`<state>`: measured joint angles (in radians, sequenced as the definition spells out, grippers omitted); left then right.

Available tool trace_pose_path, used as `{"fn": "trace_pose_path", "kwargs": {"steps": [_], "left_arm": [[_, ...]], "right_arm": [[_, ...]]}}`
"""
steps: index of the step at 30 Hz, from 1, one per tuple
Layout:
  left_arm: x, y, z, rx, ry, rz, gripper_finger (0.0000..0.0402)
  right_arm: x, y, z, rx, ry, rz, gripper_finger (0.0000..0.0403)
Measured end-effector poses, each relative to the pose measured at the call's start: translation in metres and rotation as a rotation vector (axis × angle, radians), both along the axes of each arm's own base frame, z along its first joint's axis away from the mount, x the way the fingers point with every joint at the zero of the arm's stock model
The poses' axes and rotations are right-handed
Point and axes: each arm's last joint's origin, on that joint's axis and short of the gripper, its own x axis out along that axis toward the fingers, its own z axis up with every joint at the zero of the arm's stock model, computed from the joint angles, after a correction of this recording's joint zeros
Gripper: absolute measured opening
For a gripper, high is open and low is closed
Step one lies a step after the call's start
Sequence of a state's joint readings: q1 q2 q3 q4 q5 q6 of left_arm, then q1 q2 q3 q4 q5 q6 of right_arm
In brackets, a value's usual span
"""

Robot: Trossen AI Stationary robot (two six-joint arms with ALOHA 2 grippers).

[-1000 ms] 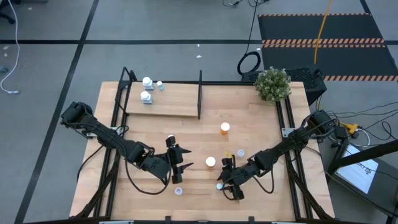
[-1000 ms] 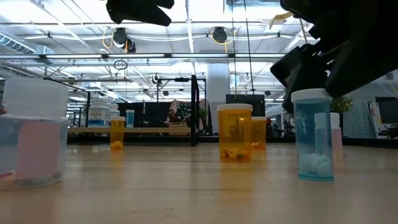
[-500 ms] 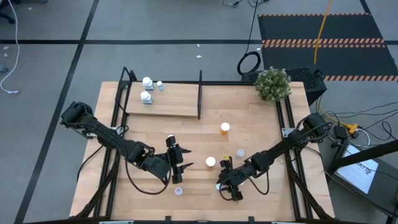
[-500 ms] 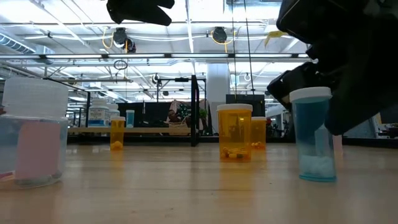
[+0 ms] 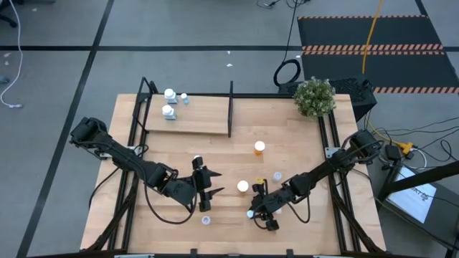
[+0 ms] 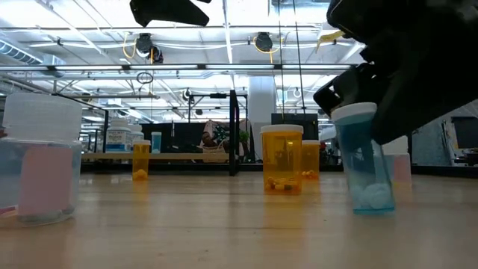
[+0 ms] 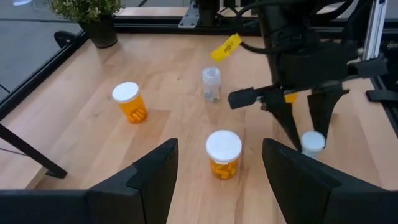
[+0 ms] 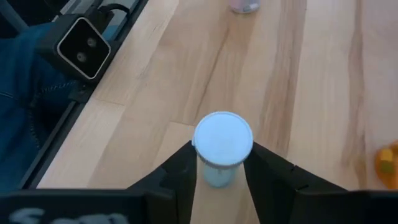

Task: Pick and place medicine bottles onto shelf by color
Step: Put the blue pill bottle aligned with the other blue pill bottle on the shelf

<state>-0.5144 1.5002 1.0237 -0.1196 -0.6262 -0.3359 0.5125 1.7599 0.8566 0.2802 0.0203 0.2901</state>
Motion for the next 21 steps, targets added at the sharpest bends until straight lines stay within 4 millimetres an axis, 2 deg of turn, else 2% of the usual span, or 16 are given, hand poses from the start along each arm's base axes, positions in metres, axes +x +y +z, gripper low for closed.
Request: {"fn": "trace_pose_path", "kwargs": {"steps": [9,21], "left_arm": [[0.0003,-0.0002,0.0005,-0.003,-0.005,0.000,0.0234],[0.0006,-0.0003,0.0010,-0.002,-0.011,-0.002,0.0234]], "right_arm": [[0.0010,-0.0018,0.0000,0.019,0.011,0.008,0.0110],[-0.0024,0.0041,-0.0001,0.005,0.004,0.036,0.0147]]}}
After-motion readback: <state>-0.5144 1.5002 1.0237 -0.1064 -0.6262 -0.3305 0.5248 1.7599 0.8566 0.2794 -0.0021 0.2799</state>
